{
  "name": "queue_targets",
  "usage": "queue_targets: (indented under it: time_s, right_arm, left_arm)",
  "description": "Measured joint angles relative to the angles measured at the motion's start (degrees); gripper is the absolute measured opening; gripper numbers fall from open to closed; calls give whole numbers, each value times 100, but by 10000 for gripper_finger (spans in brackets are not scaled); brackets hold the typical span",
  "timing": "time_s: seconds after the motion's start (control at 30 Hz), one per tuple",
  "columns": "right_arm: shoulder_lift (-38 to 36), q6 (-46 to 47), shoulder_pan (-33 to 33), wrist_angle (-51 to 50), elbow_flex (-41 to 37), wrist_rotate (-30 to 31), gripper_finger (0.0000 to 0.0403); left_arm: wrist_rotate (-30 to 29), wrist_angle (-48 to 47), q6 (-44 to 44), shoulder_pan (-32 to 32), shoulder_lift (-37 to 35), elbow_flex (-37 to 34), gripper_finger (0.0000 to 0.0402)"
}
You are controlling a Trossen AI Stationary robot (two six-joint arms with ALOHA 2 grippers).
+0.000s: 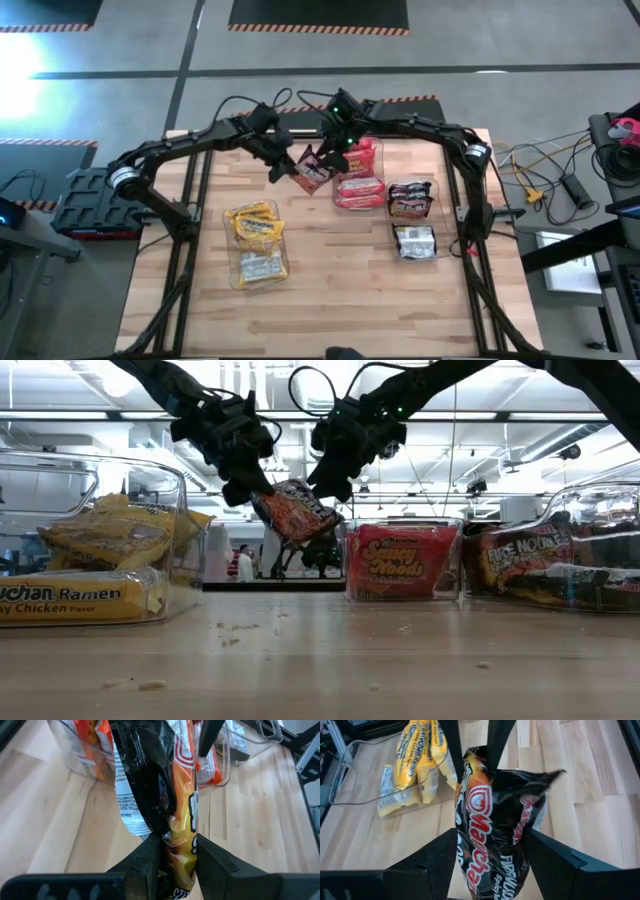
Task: Sort Maruchan noodles
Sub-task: Put the black pack noodle into the bottom right transparent bin
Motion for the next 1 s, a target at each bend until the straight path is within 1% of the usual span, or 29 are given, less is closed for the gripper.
queue_targets:
  time_s: [0.5, 0.6, 0.73, 1.0]
  right_arm:
    - [8, -100, -166, 43, -2, -35, 219]
    - [8, -107, -157, 43, -2, -115, 219]
    - [8, -107, -166, 43, -2, -536, 219]
    - [6, -88, -168, 45, -2, -577, 219]
  left_arm:
    - [9, -253, 8, -51, -2, 53, 86]
    - [8, -253, 17, -62, -2, 53, 86]
    - [11, -243, 28, -71, -2, 53, 86]
    - [11, -192, 59, -227, -4, 69, 86]
